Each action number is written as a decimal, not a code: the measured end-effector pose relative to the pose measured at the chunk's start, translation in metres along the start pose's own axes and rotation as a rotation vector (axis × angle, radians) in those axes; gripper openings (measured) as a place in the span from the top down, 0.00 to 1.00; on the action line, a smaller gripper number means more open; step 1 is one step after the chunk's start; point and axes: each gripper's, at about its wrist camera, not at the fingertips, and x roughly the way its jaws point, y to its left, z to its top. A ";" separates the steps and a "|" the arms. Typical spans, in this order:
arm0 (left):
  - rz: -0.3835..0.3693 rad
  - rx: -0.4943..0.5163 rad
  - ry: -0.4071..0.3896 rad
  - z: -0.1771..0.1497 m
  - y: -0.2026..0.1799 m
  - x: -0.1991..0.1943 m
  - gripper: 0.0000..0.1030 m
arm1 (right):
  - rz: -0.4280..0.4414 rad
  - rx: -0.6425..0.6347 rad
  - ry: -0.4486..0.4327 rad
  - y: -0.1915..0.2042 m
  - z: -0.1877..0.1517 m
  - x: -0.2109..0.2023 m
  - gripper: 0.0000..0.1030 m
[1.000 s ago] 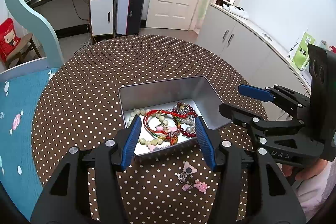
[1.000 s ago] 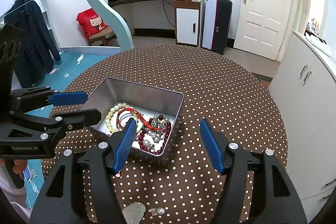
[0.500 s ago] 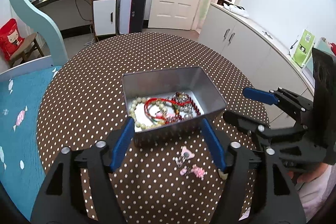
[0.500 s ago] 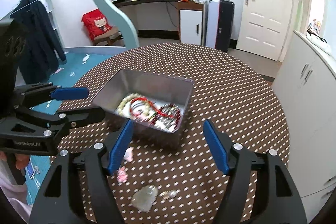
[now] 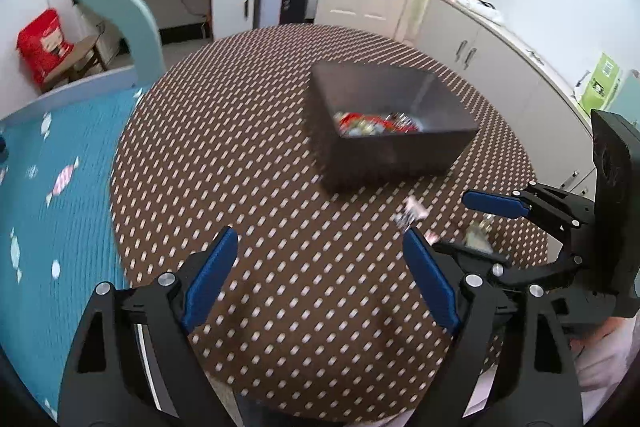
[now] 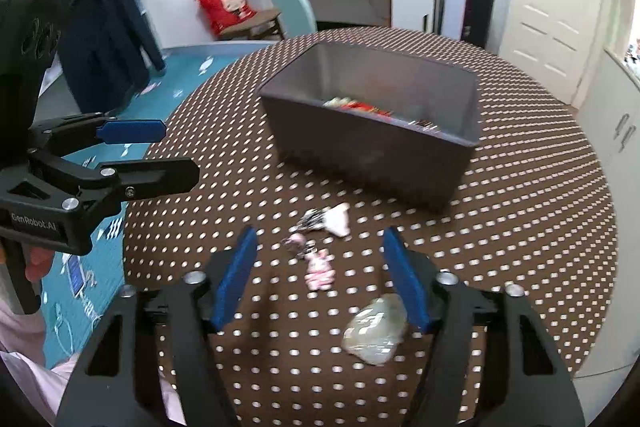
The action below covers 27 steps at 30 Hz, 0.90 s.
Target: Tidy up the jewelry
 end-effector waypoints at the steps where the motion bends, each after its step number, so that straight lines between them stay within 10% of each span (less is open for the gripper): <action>1: 0.000 -0.008 0.005 -0.004 0.003 0.000 0.18 | 0.012 -0.009 0.010 0.004 0.000 0.004 0.53; 14: -0.004 -0.062 0.033 -0.023 0.022 -0.002 0.14 | -0.026 -0.135 0.074 0.023 0.003 0.028 0.87; 27: -0.072 -0.005 0.084 -0.002 -0.016 0.020 0.14 | -0.036 0.017 -0.014 -0.027 0.000 -0.008 0.90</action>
